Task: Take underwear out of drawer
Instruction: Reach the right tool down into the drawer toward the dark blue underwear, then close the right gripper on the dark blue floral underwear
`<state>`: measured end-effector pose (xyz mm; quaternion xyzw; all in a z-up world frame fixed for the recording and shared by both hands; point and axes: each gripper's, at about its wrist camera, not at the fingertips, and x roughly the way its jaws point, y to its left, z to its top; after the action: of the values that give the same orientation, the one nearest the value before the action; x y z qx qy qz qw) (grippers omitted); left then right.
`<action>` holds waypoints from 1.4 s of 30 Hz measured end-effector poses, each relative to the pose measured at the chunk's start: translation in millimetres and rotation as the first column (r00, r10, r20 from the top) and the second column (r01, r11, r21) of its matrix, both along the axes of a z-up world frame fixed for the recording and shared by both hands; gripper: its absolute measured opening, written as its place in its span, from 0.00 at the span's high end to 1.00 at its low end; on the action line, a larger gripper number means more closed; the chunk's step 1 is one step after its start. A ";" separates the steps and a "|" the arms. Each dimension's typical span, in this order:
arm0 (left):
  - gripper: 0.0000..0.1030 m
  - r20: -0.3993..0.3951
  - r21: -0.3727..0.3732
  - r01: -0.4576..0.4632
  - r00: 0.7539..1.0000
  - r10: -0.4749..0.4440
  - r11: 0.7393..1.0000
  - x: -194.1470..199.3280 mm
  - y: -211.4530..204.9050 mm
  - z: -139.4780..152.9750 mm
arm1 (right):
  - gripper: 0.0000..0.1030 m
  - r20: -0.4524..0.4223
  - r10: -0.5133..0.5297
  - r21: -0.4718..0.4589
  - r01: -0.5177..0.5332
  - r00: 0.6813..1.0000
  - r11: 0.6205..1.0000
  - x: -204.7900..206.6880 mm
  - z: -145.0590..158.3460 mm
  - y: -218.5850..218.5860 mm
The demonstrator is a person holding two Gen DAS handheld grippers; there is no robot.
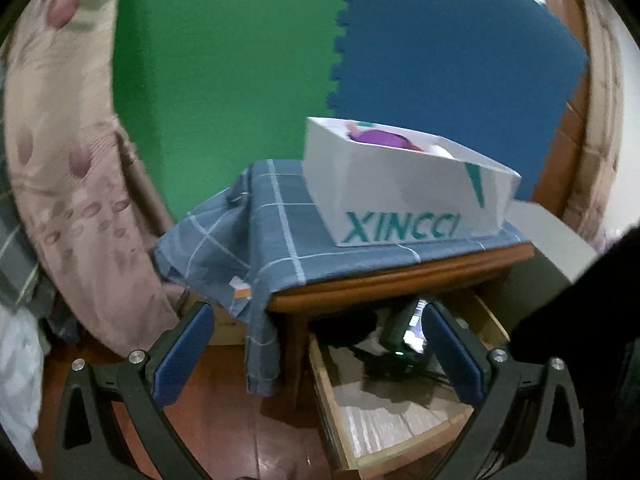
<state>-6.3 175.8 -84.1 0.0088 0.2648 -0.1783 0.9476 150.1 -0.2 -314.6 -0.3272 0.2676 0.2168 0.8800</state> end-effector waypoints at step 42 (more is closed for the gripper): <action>0.01 -0.025 -0.127 -0.053 0.998 0.050 0.990 5.4 24.5 1.4 | 0.33 -0.254 0.324 -0.157 -0.370 0.911 0.916 -42.7 -30.5 -3.7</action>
<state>-0.9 200.3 -82.7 -0.0607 0.2635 -0.1705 0.9475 107.5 -3.9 -345.1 -0.4307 0.3226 0.3773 0.7537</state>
